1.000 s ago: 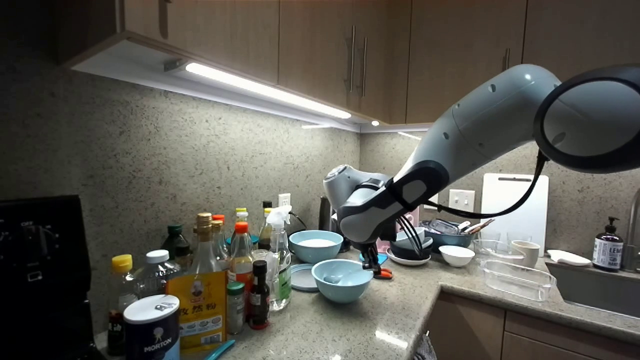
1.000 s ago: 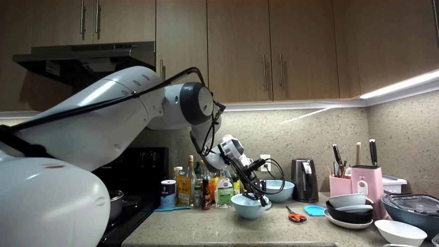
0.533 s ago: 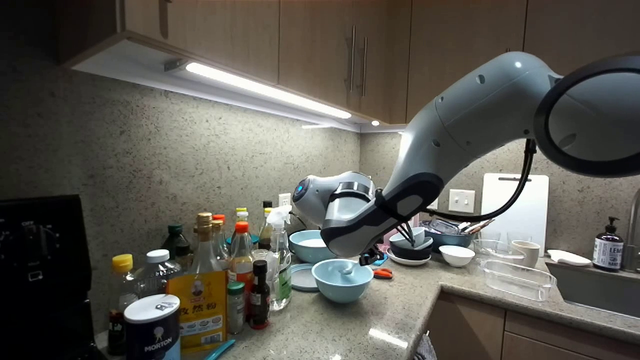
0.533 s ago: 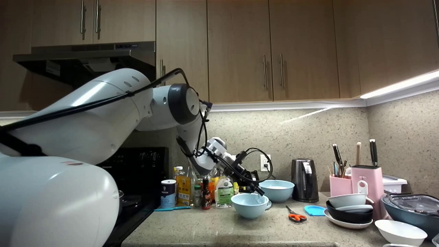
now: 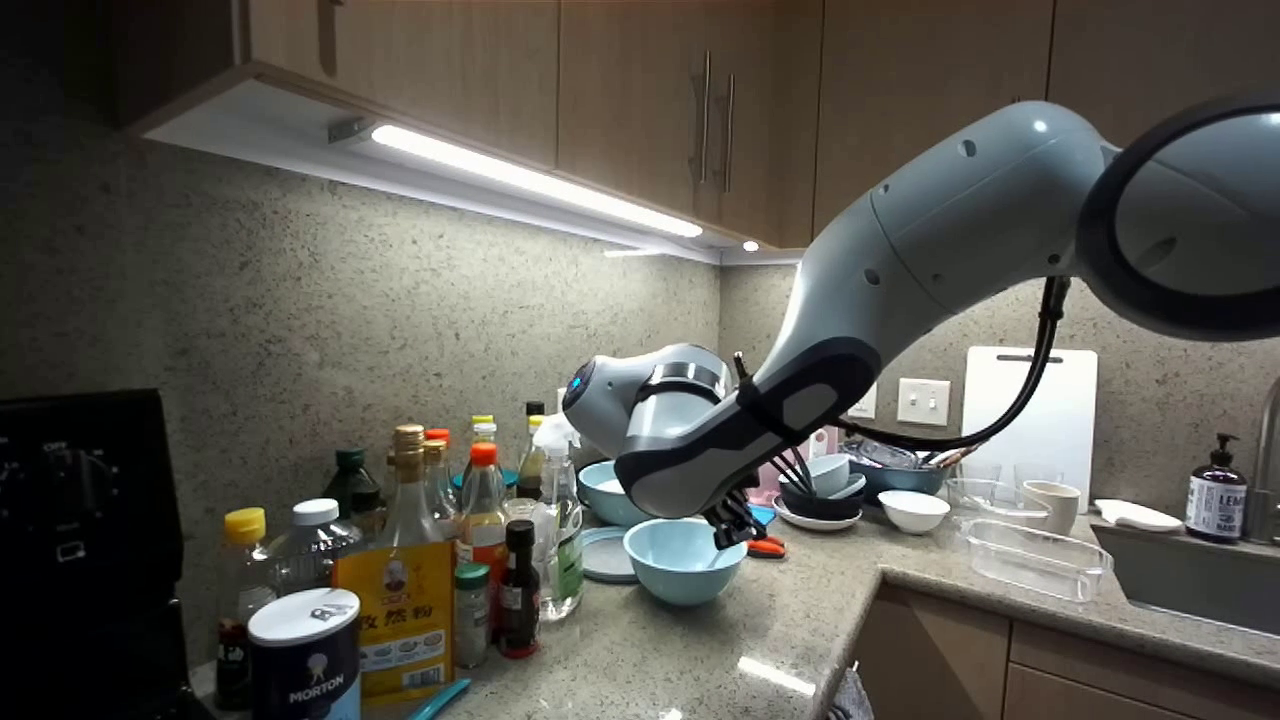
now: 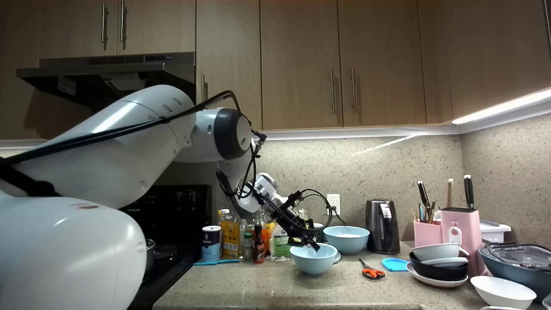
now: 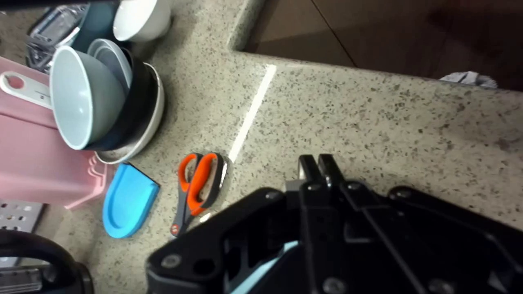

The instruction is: Use the silver spoon to stir the contents of the blue bowl closer to the edge

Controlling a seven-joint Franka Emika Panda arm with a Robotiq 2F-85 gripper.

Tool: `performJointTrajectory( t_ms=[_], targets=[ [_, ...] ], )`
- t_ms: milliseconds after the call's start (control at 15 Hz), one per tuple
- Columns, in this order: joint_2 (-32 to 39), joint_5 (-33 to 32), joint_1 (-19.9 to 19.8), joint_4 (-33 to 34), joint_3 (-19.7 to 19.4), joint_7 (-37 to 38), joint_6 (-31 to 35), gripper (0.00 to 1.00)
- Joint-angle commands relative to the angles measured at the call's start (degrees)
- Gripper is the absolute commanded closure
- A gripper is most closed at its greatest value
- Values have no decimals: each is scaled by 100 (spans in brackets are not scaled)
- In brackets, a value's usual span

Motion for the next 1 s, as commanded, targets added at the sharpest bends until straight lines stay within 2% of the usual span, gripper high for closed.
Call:
performJointTrajectory(
  t_ms=[0,267,533,733,933],
  targets=[
    [-222,282,-374,-220,448,-754,505,93],
    [-192,396,-632,-217,617,-1054,1657,93],
    [-246,212,-513,-227,257,-215,2237,92],
    [-281,74,-290,-252,-93,428,1817,93],
    [-233,83,-103,-212,-266,602,827,93]
  ],
)
